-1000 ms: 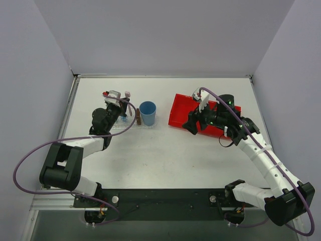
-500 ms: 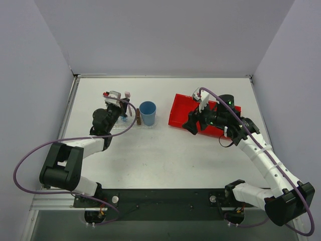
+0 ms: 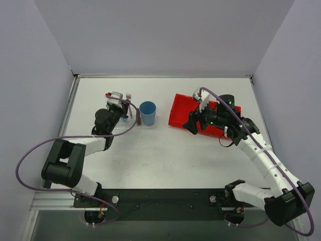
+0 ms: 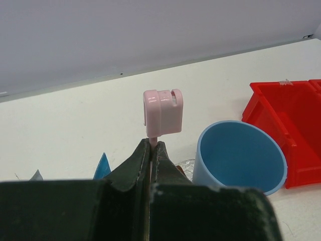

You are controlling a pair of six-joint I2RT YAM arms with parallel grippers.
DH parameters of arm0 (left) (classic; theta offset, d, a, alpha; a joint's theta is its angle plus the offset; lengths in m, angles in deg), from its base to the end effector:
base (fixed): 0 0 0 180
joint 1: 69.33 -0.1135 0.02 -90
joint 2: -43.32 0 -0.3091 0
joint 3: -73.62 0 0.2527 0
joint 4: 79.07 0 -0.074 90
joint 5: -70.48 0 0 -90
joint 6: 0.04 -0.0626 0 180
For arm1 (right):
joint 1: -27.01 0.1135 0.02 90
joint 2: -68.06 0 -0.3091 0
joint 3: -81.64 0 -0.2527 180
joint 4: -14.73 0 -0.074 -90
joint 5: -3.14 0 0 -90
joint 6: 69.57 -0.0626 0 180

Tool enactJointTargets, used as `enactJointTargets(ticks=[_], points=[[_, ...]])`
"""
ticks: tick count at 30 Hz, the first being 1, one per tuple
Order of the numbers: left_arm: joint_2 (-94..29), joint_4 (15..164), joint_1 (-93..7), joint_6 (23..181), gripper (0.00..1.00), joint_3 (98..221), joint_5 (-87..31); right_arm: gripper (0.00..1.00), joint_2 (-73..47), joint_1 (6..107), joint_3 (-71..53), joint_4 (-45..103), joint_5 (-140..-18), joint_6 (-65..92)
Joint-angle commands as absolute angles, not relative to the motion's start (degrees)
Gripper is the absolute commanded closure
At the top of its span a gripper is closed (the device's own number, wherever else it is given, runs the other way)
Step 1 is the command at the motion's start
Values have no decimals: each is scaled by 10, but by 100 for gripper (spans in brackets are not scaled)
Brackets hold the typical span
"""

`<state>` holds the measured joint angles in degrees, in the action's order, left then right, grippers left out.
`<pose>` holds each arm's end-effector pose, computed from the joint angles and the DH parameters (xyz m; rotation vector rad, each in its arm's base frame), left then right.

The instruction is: Prepare toiletry sets of a toothbrush and toothpaste on the tray

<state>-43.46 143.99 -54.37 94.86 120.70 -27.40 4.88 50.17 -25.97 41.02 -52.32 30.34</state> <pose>0.3193 -0.0942 0.2687 0.2440 1.5050 -0.3812 0.2159 0.1310 0.3929 -0.9231 1.6335 0.7206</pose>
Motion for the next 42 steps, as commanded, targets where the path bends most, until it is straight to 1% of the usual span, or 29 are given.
enactJointTargets(ticks=[1,42], points=[[-437,1471,-540,940,100,1218,-265,37,58,498,-259,386,-504,303],[-482,1516,-539,940,100,1218,-246,37,59,495,-263,382,-499,304]])
